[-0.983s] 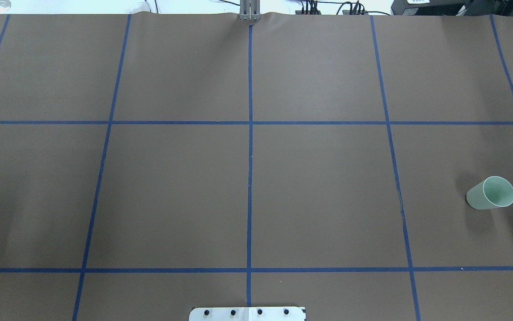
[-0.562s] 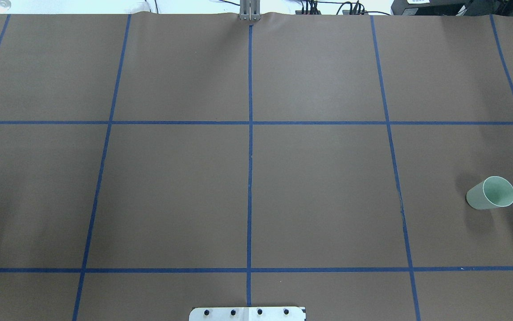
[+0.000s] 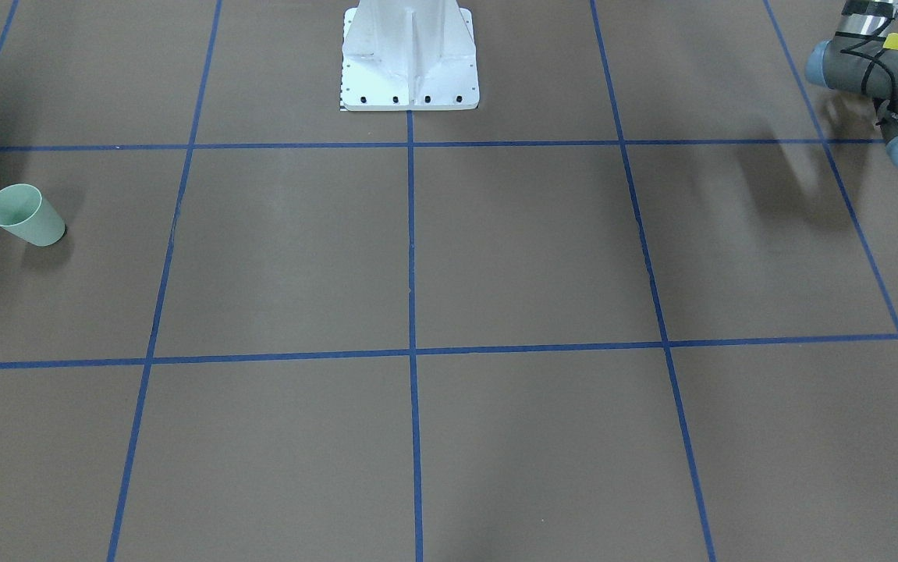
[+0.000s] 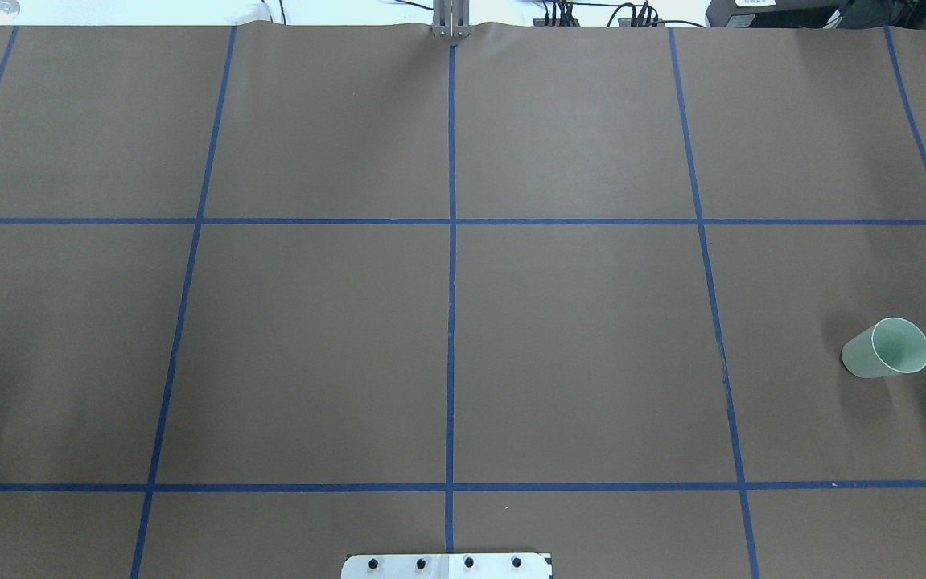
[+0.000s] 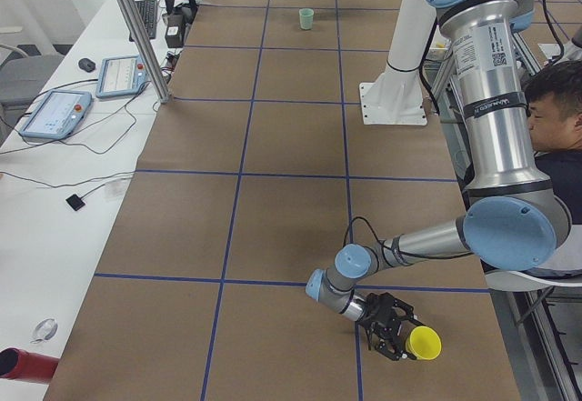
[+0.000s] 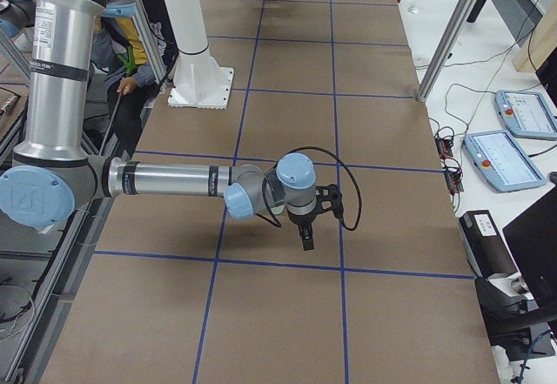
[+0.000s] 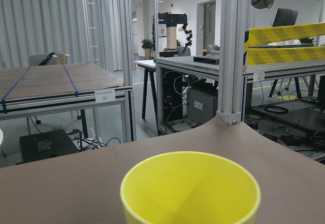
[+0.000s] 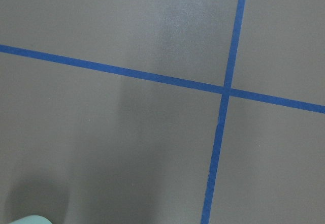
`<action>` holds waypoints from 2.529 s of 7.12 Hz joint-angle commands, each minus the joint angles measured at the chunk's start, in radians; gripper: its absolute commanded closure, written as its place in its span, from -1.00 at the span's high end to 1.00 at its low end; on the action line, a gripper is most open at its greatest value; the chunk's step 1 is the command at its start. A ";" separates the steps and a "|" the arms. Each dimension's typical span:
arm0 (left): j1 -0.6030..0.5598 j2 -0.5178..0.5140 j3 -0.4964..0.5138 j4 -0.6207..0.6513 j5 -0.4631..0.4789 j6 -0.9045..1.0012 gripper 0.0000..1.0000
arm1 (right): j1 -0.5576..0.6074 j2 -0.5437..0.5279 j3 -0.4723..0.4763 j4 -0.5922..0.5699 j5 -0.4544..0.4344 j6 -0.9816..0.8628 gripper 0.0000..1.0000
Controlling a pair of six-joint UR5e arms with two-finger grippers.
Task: Transfer and stack yellow cup on green cup
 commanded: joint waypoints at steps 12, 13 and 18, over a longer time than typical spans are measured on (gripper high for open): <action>-0.026 -0.011 -0.043 -0.035 0.681 0.211 -0.31 | -0.014 0.042 0.008 0.000 0.006 0.011 1.00; -0.049 -0.011 -0.043 -0.098 0.790 0.230 -0.31 | -0.014 0.054 0.009 0.002 0.006 0.011 1.00; -0.059 0.000 -0.035 -0.386 1.169 0.356 -0.31 | -0.014 0.055 0.011 0.003 0.008 0.011 1.00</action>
